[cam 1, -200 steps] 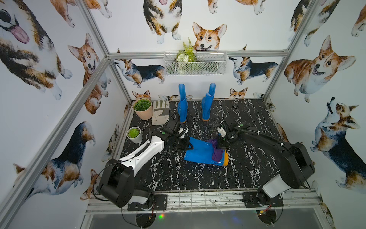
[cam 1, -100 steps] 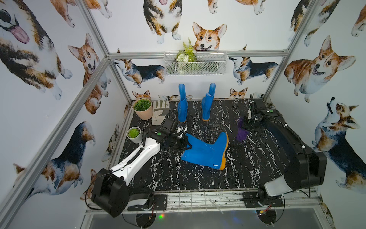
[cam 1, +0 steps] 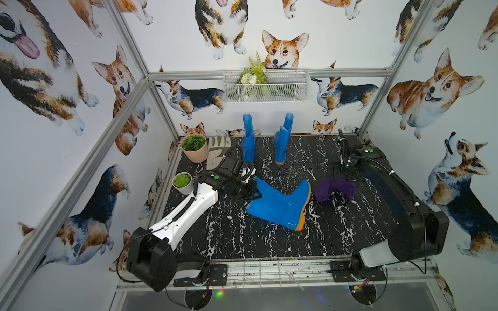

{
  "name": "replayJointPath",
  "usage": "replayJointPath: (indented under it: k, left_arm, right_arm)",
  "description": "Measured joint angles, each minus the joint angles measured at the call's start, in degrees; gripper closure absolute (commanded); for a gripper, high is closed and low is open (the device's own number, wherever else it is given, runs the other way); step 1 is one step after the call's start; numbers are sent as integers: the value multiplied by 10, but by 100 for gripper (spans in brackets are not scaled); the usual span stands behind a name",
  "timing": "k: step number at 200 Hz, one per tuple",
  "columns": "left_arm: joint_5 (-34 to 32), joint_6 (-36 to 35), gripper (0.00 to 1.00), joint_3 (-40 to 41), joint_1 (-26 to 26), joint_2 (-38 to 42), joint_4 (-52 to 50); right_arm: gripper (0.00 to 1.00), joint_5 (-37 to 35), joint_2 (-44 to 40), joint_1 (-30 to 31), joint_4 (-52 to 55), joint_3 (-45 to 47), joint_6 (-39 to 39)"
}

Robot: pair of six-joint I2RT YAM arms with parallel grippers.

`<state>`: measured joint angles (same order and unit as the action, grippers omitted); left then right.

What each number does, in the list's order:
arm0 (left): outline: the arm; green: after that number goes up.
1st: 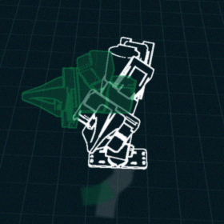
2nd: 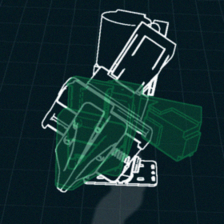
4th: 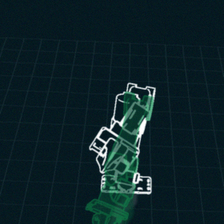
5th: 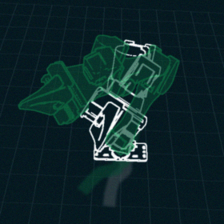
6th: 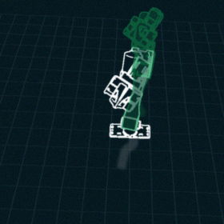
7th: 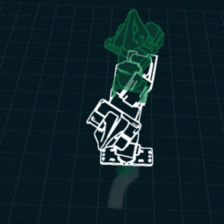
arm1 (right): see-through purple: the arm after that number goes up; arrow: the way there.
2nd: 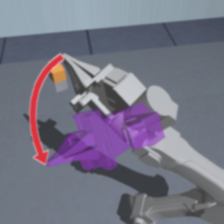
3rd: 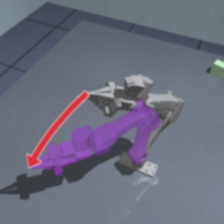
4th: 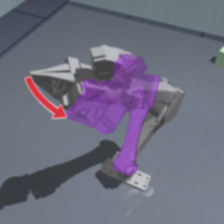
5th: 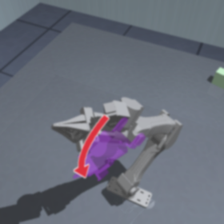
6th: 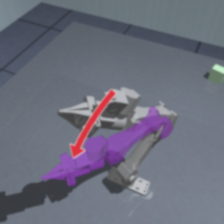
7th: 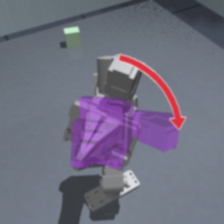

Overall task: Wipe the rubber boots with a cloth
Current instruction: Place the cleaning item at the center of the board, then pick up the rubber boot from the center of the board.

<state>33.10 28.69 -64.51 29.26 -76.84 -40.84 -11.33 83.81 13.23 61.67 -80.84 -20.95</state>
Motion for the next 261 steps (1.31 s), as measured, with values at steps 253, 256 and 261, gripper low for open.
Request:
replayJointPath:
  k: [253, 256, 261]
  left_arm:
    - [-32, -59, 100, -265, -1, -98, -162]
    - [-34, -61, 100, -269, -1, -100, -165]
    - [-37, -63, 100, -279, -2, -104, -173]
  right_arm:
    - [77, 122, 10, 334, -247, 147, -81]
    - [77, 127, 19, 336, -253, 144, -83]
    - [77, 139, 38, 340, -265, 139, -85]
